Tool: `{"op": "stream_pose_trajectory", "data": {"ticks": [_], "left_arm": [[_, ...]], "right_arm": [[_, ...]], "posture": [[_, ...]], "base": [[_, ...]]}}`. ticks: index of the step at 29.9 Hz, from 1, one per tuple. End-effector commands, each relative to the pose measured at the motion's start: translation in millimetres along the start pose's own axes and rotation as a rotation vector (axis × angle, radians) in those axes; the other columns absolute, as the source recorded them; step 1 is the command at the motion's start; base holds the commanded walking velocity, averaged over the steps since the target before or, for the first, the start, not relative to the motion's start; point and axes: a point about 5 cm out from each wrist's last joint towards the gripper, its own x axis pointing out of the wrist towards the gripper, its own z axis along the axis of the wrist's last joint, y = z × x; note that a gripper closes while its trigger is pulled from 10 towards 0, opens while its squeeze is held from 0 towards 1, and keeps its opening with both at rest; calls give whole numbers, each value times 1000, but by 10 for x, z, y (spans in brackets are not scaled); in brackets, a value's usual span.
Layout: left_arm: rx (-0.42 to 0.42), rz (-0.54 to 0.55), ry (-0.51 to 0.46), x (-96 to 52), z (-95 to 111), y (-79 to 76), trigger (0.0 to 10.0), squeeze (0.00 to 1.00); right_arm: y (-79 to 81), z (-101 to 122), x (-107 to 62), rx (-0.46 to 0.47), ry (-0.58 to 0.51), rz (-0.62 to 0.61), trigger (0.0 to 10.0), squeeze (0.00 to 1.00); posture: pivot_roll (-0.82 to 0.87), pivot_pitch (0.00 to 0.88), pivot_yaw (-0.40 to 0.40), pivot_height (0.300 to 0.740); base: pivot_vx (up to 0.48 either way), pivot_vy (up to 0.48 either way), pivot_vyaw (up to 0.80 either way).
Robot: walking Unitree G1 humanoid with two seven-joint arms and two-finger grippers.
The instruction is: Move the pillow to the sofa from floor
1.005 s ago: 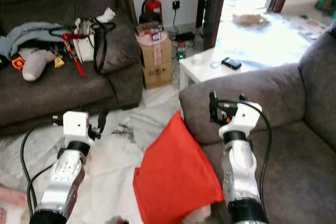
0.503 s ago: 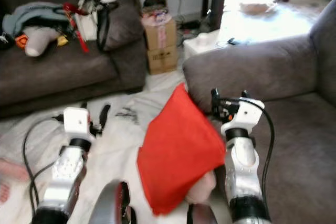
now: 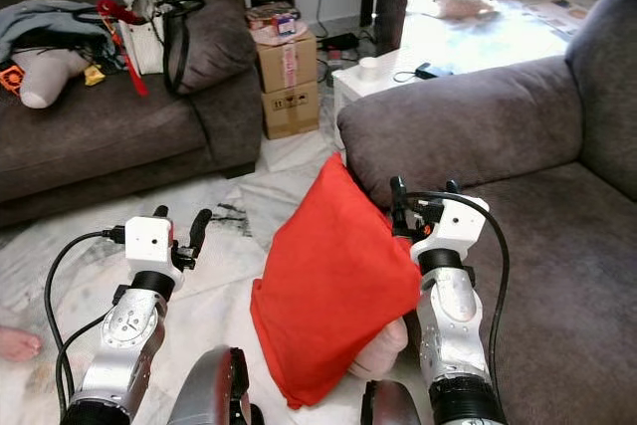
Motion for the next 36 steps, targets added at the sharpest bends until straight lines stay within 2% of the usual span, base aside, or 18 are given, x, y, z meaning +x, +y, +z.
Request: {"op": "stream_pose_trajectory", "data": {"ticks": [1, 25, 36], "left_arm": [[5, -5, 13, -9, -21, 9, 10000, 0], [2, -9, 15, -9, -21, -7, 10000, 0], [2, -9, 16, -9, -23, -9, 10000, 0]], "right_arm": [[23, -8, 6, -2, 2, 7, 10000, 0], [64, -47, 13, -21, 34, 23, 10000, 0], [72, -40, 7, -26, 21, 28, 10000, 0]], "posture": [[-86, 89, 62, 607], [-88, 96, 59, 607], [-90, 98, 59, 589]], "base": [[0, 0, 0], [0, 0, 0], [0, 0, 0]]}}
